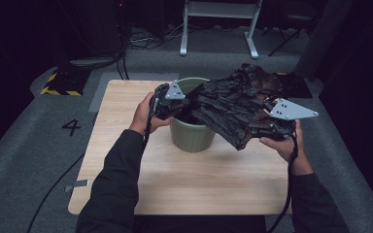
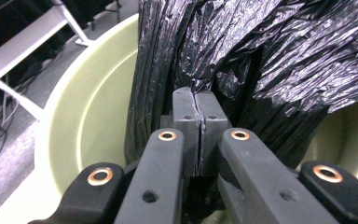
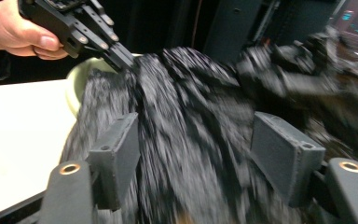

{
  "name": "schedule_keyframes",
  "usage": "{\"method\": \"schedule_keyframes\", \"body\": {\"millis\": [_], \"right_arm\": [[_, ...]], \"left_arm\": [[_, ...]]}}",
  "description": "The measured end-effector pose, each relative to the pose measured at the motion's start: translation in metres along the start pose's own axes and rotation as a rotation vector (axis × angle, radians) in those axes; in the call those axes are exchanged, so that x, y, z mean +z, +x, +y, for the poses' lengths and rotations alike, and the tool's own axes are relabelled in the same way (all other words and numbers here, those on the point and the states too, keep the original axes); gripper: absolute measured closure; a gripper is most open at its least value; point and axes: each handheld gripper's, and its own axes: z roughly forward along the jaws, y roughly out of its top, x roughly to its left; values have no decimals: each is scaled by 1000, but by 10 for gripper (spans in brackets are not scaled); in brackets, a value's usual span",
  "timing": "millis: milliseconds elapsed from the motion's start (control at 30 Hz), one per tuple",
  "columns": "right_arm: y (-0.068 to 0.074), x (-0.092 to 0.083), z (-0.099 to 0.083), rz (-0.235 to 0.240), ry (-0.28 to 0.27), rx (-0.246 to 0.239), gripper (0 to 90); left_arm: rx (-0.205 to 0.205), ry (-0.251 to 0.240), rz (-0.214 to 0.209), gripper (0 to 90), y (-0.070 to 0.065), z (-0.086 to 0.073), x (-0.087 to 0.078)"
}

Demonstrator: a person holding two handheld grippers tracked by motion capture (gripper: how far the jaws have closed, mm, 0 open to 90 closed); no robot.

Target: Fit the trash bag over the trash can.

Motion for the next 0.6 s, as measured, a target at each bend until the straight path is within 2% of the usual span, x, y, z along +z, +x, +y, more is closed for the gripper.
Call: {"method": "schedule_keyframes", "body": {"millis": [33, 67, 167, 200, 233, 267, 333, 367, 400, 433, 467, 500, 600], "right_arm": [[0, 0, 0, 0, 0, 0, 318], [-2, -3, -4, -38, -1, 7, 284], [-4, -5, -9, -44, -5, 26, 265], [-8, -3, -13, -40, -1, 61, 257], [-8, -3, -13, -40, -1, 61, 257], [-12, 1, -19, -31, 12, 93, 252], [-14, 7, -22, 0, 24, 117, 341], [-14, 10, -23, 9, 27, 118, 373], [-13, 13, -23, 9, 28, 115, 449], [-13, 15, -23, 19, 29, 111, 555], [-11, 17, -22, 44, 34, 101, 575], [-10, 18, -22, 47, 41, 94, 620], [-10, 21, -22, 60, 46, 82, 729]], "left_arm": [[0, 0, 0, 883, 0, 0, 0], [-25, -9, -3, 882, 4, -4, 0], [-31, -9, 6, 871, 6, -7, -1], [-36, -10, 9, 865, 7, -9, -1], [-36, -10, 9, 857, 7, -9, -1], [-45, -7, 17, 834, 8, -10, -1], [-50, -15, 11, 786, 8, -10, -2], [-56, -20, 20, 734, 8, -10, -2], [-61, -20, 22, 676, 8, -9, -2], [-61, -20, 22, 701, 8, -9, -2], [-54, -41, -12, 669, 6, -9, -5], [-56, -44, -2, 639, 6, -9, -6], [-87, -60, 1, 405, 6, -6, -11]]}}
